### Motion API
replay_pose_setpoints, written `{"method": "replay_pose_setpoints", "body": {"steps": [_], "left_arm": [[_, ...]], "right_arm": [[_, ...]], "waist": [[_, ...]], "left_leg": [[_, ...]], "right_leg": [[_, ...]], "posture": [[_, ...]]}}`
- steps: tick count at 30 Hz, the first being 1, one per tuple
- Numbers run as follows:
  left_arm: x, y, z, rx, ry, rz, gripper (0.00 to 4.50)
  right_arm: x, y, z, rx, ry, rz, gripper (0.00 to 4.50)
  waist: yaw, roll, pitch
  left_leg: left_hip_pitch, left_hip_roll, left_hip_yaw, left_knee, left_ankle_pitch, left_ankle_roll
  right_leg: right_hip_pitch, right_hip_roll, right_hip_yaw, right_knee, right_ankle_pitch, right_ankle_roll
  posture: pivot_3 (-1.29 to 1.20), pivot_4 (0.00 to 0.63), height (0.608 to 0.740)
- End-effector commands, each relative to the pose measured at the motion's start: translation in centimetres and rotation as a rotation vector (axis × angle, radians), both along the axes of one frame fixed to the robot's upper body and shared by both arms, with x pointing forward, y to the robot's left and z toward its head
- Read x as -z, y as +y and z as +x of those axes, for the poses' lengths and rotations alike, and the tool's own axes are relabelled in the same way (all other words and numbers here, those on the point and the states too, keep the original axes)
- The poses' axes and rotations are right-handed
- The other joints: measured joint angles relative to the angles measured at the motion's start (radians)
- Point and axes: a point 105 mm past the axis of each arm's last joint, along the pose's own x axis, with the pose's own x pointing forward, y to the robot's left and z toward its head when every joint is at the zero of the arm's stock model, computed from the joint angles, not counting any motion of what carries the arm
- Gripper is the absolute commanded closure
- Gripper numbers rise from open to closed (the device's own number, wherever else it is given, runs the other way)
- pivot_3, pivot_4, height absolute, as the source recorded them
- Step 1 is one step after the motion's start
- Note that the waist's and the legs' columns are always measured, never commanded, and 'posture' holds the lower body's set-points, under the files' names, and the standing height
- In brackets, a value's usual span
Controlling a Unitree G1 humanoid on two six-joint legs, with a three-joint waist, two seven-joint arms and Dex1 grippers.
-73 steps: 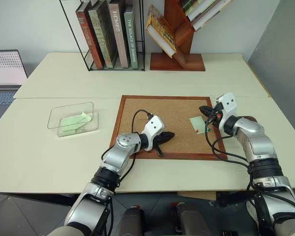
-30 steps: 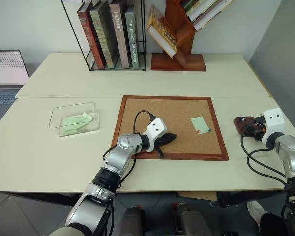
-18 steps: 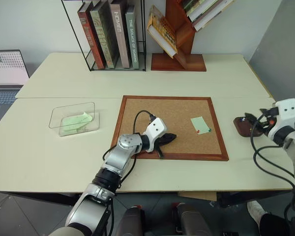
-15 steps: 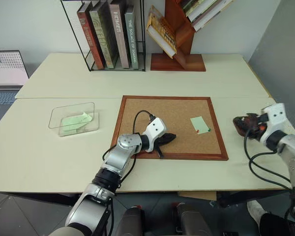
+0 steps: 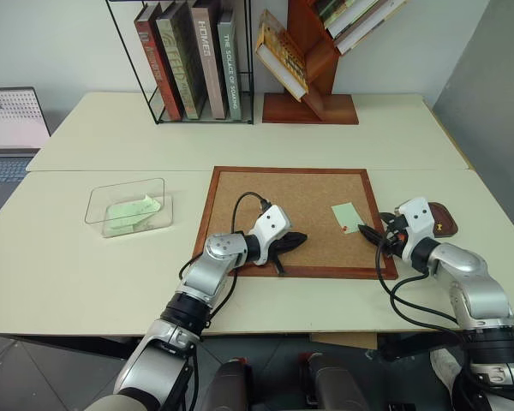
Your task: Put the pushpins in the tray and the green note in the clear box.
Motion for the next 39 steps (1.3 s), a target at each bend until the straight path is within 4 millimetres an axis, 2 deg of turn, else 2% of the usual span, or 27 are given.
{"method": "replay_pose_setpoints", "body": {"steps": [1, 13, 21, 28, 35, 39], "left_arm": [[0.5, -0.1, -0.4, 0.015, 0.012, 0.017, 4.50], [0.5, -0.2, -0.4, 0.017, 0.013, 0.017, 4.50], [0.6, 0.0, -0.4, 0.018, 0.013, 0.023, 4.50], [0.9, 0.1, -0.6, 0.024, 0.012, 0.042, 4.50], [1.0, 0.1, -0.7, 0.025, 0.013, 0.040, 4.50], [1.0, 0.1, -0.7, 0.026, 0.013, 0.039, 4.50]], "right_arm": [[-0.8, -0.3, 0.4, 0.009, -0.046, -0.013, 2.23], [-0.8, 0.9, -0.4, -0.045, -0.042, 0.014, 4.48], [-3.8, 2.3, -0.9, -0.111, -0.151, 0.068, 4.48], [-4.8, 1.8, -1.3, -0.106, -0.163, 0.069, 4.48], [-6.0, -1.0, -1.1, 0.005, -0.180, 0.092, 4.48], [-5.2, -4.7, -0.4, 0.167, -0.153, 0.027, 4.48]], "waist": [[0.000, 0.000, 0.000], [0.000, 0.000, 0.000], [0.000, 0.000, 0.000], [0.000, 0.000, 0.000], [0.000, 0.000, 0.000], [0.000, 0.000, 0.000]], "left_leg": [[0.000, 0.000, 0.000, 0.000, 0.000, 0.000], [0.000, 0.000, 0.000, 0.000, 0.000, 0.000], [0.000, 0.000, 0.000, 0.000, 0.000, 0.000], [0.000, 0.000, 0.000, 0.000, 0.000, 0.000], [0.000, 0.000, 0.000, 0.000, 0.000, 0.000], [0.000, 0.000, 0.000, 0.000, 0.000, 0.000]], "right_leg": [[0.000, 0.000, 0.000, 0.000, 0.000, 0.000], [0.000, 0.000, 0.000, 0.000, 0.000, 0.000], [0.000, 0.000, 0.000, 0.000, 0.000, 0.000], [0.000, 0.000, 0.000, 0.000, 0.000, 0.000], [0.000, 0.000, 0.000, 0.000, 0.000, 0.000], [0.000, 0.000, 0.000, 0.000, 0.000, 0.000]], "posture": [[0.00, 0.150, 0.740], [0.00, 0.150, 0.740], [0.00, 0.150, 0.740], [0.00, 0.150, 0.740], [0.00, 0.150, 0.740], [0.00, 0.150, 0.740]]}}
